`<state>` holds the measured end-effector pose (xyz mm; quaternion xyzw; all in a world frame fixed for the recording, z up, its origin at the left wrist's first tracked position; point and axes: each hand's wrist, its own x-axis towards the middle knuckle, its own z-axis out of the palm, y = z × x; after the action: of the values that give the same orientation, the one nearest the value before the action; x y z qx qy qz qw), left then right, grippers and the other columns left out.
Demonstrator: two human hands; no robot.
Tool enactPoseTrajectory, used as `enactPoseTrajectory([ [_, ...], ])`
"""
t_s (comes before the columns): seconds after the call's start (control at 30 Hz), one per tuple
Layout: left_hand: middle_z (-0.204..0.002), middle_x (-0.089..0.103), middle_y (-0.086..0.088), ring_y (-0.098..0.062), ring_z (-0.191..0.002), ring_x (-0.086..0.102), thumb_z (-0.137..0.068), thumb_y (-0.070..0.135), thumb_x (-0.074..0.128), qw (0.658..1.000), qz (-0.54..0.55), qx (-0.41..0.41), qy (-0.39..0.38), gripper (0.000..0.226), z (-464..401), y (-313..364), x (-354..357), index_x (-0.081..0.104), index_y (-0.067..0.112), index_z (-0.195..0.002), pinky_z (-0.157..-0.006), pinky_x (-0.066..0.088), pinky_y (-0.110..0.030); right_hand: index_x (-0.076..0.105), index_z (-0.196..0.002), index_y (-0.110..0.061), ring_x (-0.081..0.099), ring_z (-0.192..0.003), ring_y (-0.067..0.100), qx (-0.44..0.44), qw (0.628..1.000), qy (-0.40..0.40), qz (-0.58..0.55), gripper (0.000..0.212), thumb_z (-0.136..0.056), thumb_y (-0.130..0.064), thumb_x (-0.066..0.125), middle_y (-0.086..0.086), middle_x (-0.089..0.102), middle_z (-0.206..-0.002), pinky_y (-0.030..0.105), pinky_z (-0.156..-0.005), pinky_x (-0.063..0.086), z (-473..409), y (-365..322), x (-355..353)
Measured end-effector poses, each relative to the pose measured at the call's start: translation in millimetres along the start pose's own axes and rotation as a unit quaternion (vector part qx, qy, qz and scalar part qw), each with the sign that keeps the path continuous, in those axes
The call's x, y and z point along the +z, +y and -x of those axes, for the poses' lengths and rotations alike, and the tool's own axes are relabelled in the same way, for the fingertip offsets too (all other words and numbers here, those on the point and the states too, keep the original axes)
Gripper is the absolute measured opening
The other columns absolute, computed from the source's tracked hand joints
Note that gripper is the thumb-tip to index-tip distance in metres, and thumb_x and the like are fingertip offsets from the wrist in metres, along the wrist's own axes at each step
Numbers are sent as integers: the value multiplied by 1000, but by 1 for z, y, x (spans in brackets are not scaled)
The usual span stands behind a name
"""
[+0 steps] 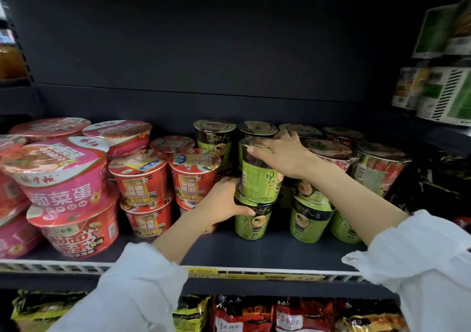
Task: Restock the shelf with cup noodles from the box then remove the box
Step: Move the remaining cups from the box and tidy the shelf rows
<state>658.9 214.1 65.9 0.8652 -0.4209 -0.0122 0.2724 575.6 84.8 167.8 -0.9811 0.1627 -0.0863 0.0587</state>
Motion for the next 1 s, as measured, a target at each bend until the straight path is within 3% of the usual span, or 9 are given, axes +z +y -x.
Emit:
enactPoseTrajectory([
  [0.13,-142,39,-8,-25,-134,31,-65,45,81,999,34,-43,7,98,5,8,15,31,13,-144,-110,29,-35,24,-149,-29,4,-142,40,-10,1000,-15,-9,64,-93,-60,28,25,15,-152,48,-114,15,11,-13,2],
  [0.27,-137,45,-9,-23,-127,41,-61,39,85,996,61,-61,35,93,2,7,17,40,10,-138,-105,35,-31,15,-150,-36,1,-142,43,7,998,-49,-29,67,-90,-49,42,21,5,-156,48,-113,17,10,-7,-7],
  [0.43,-133,56,-5,-19,-123,50,-64,30,85,994,95,-53,27,80,2,1,10,47,11,-132,-92,35,-18,23,-149,-32,31,-132,46,9,997,-9,-72,71,-87,-46,55,25,18,-148,41,-111,32,9,-7,5],
  [0.5,-133,56,-5,-19,-123,50,-63,31,86,993,101,-57,24,83,1,-1,10,45,12,-133,-92,36,-19,27,-148,-27,49,-117,44,8,996,21,-91,72,-86,-46,58,25,22,-142,37,-105,40,11,-11,10],
  [0.57,-134,53,-6,-20,-124,48,-63,33,86,993,94,-66,31,85,1,-1,14,43,12,-134,-97,38,-24,32,-147,-24,55,-108,39,15,992,49,-114,71,-85,-45,60,23,24,-141,32,-100,43,15,-12,15],
  [0.67,-135,47,-7,-22,-127,42,-64,37,84,993,69,-75,58,86,3,0,20,41,12,-134,-103,35,-31,38,-143,-27,44,-123,38,25,982,109,-155,72,-80,-49,66,22,28,-139,34,-103,40,17,-9,26],
  [0.8,-131,54,-7,-22,-122,48,-66,34,83,991,90,-76,64,76,5,-2,15,48,11,-130,-99,38,-28,43,-137,-29,44,-121,34,49,956,173,-234,71,-75,-48,71,16,35,-132,34,-100,40,20,-12,39],
  [1.0,-129,57,-5,-18,-119,53,-70,26,82,989,115,-75,48,70,7,4,9,49,11,-129,-90,37,-19,38,-138,-31,42,-123,36,68,966,151,-200,74,-75,-54,69,16,38,-131,40,-94,43,17,-14,37],
])
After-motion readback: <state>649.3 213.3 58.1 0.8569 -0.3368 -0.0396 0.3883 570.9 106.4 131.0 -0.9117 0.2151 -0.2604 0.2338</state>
